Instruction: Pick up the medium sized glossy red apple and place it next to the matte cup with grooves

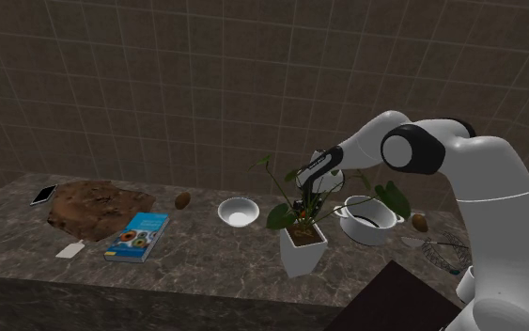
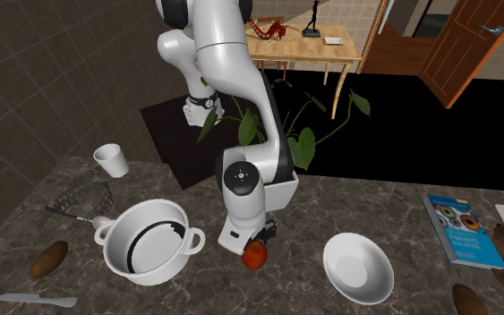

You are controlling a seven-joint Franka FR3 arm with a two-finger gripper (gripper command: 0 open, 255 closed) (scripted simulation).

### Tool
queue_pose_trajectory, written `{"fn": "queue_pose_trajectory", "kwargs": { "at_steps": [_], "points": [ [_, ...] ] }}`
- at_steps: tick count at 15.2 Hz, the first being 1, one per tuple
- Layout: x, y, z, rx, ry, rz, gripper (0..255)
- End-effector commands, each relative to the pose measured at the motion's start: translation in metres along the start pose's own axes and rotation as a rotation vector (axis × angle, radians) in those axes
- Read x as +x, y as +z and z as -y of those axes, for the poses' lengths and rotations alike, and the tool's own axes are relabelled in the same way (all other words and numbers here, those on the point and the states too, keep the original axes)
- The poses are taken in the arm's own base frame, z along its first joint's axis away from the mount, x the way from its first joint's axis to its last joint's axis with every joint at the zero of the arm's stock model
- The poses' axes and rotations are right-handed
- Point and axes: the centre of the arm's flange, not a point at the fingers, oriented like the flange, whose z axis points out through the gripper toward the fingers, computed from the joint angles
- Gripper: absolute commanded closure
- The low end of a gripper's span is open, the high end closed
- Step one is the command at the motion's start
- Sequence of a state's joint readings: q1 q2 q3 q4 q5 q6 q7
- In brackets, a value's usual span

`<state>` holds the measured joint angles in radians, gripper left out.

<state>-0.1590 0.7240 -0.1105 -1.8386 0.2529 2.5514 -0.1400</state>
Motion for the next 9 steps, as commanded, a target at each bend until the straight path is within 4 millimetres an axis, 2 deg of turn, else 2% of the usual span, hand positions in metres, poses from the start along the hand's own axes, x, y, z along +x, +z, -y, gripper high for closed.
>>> {"fn": "queue_pose_trajectory", "kwargs": {
  "at_steps": [1,9],
  "points": [
    [-0.002,-0.004,0.0,0.0,0.0,0.003,255],
    [-0.001,-0.046,0.003,0.0,0.0,0.003,255]
  ]
}}
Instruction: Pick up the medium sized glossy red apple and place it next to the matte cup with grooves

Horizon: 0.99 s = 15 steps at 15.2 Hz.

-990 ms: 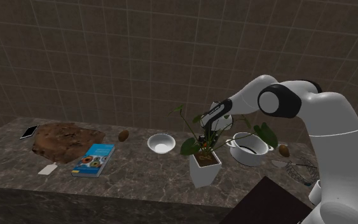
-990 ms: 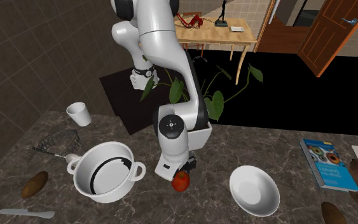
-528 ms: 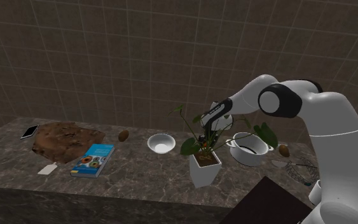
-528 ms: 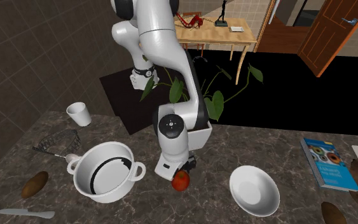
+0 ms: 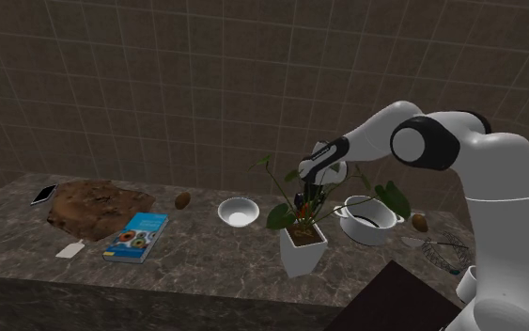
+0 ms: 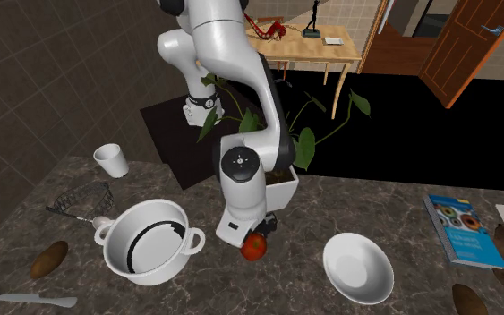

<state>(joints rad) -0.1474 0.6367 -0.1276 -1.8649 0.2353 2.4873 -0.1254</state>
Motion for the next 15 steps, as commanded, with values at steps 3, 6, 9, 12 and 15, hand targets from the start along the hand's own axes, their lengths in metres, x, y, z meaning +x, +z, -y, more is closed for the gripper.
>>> {"fn": "queue_pose_trajectory", "kwargs": {
  "at_steps": [3,6,9,12,15],
  "points": [
    [-0.001,-0.021,0.002,0.0,0.0,0.0,255],
    [-0.001,-0.037,0.003,0.0,0.0,0.0,255],
    [-0.001,-0.053,0.004,0.0,0.0,0.0,255],
    [-0.001,-0.069,0.005,0.0,0.0,0.0,255],
    [-0.001,-0.084,0.006,0.0,0.0,0.0,255]
  ]
}}
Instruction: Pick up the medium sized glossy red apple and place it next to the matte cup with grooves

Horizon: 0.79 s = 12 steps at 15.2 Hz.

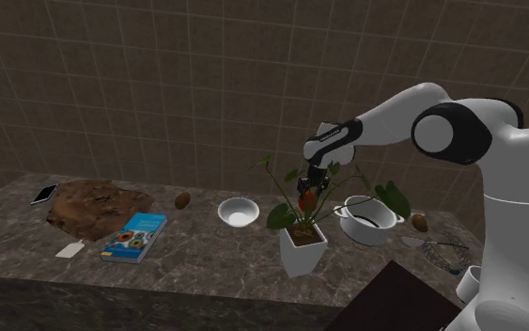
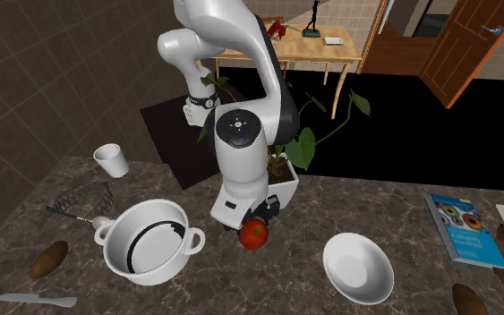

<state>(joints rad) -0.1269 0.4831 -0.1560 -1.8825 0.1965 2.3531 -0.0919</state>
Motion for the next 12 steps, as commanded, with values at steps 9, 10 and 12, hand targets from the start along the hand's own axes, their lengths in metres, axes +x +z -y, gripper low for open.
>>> {"fn": "queue_pose_trajectory", "kwargs": {
  "at_steps": [9,10,12],
  "points": [
    [0.001,-0.053,0.004,0.0,0.0,0.0,255],
    [0.001,-0.058,0.004,0.0,0.0,0.0,255],
    [0.001,-0.068,0.005,0.0,0.0,0.0,255]
  ]
}}
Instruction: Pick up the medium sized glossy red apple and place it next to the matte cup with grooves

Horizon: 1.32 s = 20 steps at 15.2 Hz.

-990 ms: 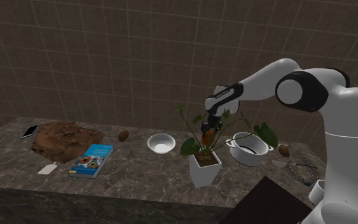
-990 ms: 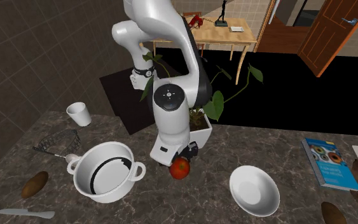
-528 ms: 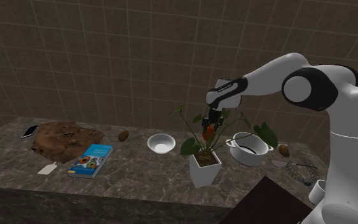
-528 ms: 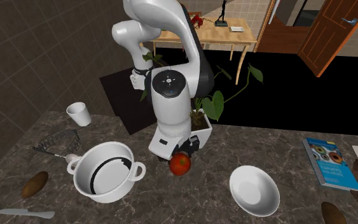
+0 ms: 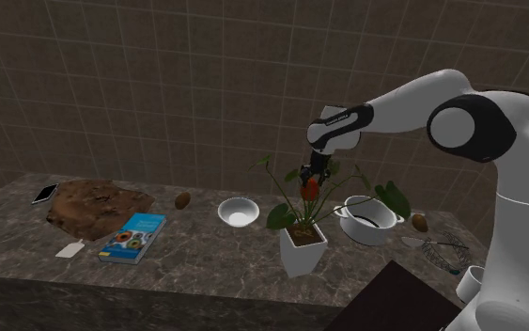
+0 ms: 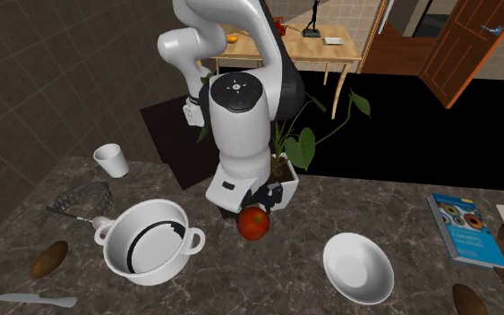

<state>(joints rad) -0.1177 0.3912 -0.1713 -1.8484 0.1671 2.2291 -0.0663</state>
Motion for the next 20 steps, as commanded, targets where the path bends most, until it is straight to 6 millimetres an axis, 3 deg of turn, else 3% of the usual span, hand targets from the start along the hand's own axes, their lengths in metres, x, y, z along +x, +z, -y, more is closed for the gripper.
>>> {"fn": "queue_pose_trajectory", "kwargs": {
  "at_steps": [1,2,20],
  "points": [
    [0.0,-0.012,0.001,0.0,0.0,0.0,255],
    [0.0,-0.014,0.001,0.0,0.0,0.0,255],
    [-0.134,-0.027,-0.195,0.0,0.0,0.0,255]
  ]
}}
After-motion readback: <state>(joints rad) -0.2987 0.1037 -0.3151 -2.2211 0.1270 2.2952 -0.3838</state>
